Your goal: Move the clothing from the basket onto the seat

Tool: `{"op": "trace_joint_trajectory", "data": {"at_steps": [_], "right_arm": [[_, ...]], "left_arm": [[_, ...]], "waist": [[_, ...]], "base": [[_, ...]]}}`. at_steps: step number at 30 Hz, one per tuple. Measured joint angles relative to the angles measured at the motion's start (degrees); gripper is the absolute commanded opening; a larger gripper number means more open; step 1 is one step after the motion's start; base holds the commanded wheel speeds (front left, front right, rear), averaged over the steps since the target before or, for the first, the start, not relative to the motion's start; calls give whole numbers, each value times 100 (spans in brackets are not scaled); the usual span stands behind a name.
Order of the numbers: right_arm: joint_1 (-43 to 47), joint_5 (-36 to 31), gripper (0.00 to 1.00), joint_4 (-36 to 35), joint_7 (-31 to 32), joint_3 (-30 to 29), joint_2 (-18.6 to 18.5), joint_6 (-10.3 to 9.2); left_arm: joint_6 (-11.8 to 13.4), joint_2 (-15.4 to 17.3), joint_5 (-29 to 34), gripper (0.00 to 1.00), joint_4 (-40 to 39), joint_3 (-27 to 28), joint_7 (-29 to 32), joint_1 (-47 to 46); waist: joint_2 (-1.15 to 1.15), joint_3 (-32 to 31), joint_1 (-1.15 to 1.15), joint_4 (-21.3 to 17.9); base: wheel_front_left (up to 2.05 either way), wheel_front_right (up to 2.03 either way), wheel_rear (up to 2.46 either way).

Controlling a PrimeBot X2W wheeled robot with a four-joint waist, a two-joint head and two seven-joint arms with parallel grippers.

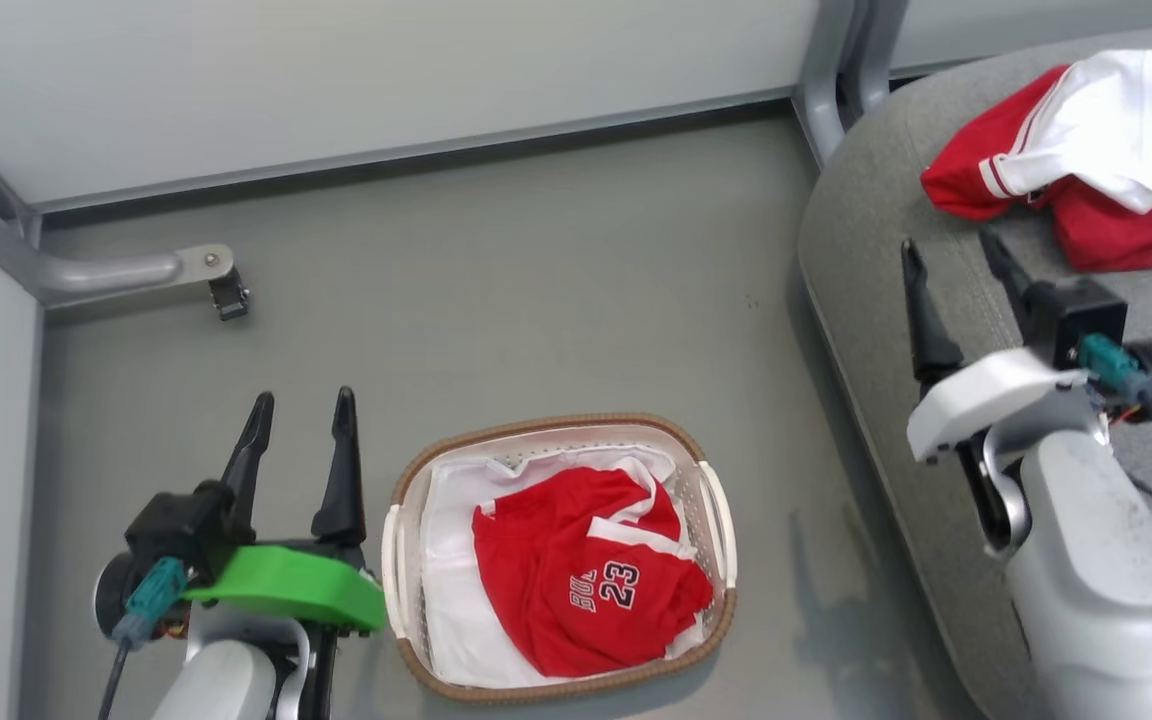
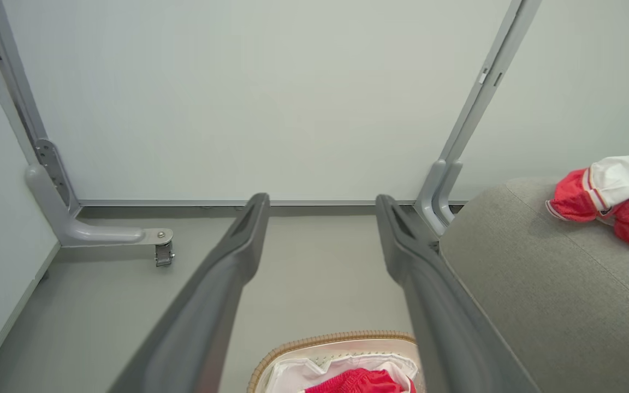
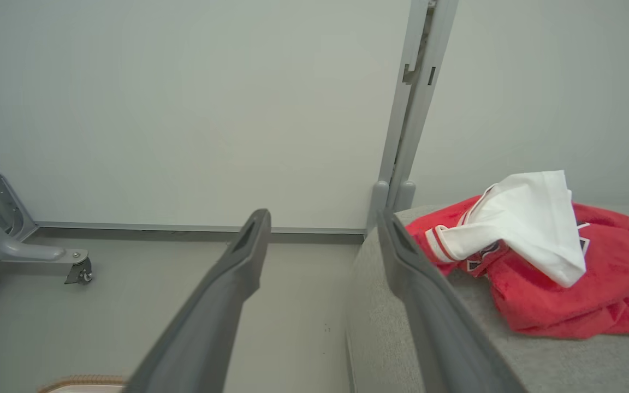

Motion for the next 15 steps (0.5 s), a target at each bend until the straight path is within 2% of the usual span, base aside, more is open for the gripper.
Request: {"op": "trace_joint_trajectory", "data": {"at_steps": [8, 15], "right_arm": [[1331, -343, 100, -892, 1, -388, 394, 0], [2180, -176, 100, -1454, 0, -302, 446, 0]], "left_arm": [[-208, -308, 411, 100, 118, 638, -1, 758], [-397, -532, 655, 100, 142, 1140, -1, 1205]], "waist": [[0, -392, 0, 310], [0, -666, 0, 485]], "base": [[0, 0, 0], [0, 0, 0]]}}
